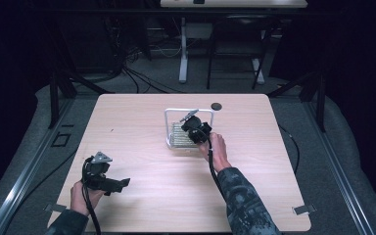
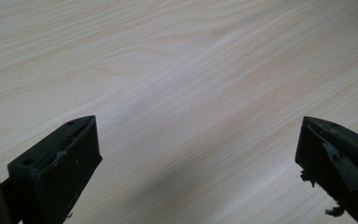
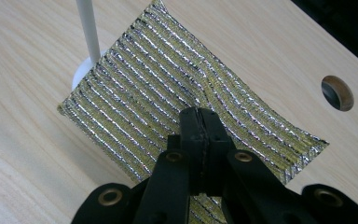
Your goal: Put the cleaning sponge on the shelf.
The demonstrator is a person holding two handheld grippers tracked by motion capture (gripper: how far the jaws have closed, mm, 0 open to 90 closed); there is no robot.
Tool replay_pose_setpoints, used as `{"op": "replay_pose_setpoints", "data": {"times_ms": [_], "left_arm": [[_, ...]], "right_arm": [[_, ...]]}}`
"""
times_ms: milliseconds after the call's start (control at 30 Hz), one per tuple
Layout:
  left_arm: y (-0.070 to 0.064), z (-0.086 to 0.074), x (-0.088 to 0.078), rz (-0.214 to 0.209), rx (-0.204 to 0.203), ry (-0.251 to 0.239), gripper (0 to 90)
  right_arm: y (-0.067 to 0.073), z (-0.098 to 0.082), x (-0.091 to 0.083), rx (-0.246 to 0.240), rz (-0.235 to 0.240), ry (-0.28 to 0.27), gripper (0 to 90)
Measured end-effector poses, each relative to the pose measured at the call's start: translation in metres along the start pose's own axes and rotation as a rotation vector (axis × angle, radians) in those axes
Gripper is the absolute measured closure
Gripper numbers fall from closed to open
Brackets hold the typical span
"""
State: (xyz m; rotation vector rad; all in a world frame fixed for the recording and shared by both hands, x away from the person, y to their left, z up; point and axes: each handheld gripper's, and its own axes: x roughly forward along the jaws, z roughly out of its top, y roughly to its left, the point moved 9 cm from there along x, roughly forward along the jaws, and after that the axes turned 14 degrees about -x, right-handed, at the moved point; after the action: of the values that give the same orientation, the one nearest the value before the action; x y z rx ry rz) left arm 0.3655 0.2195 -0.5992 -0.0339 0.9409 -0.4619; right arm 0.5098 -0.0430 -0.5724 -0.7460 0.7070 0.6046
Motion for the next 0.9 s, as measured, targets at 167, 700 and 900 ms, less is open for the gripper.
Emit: {"op": "replay_pose_setpoints", "data": {"times_ms": [167,700,900], "left_arm": [[-0.001,-0.001,0.002,-0.002,0.003,0.011,0.1],[-0.003,-0.002,0.004,-0.007,0.006,0.022,0.1],[-0.003,-0.002,0.003,-0.006,0.007,0.020,0.1]], "right_arm": [[0.000,-0.003,0.005,0.007,0.013,0.015,90.0],[0.004,-0.006,0.019,0.034,0.050,0.026,90.0],[0.007,-0.004,0.020,0.035,0.033,0.018,89.8]]}}
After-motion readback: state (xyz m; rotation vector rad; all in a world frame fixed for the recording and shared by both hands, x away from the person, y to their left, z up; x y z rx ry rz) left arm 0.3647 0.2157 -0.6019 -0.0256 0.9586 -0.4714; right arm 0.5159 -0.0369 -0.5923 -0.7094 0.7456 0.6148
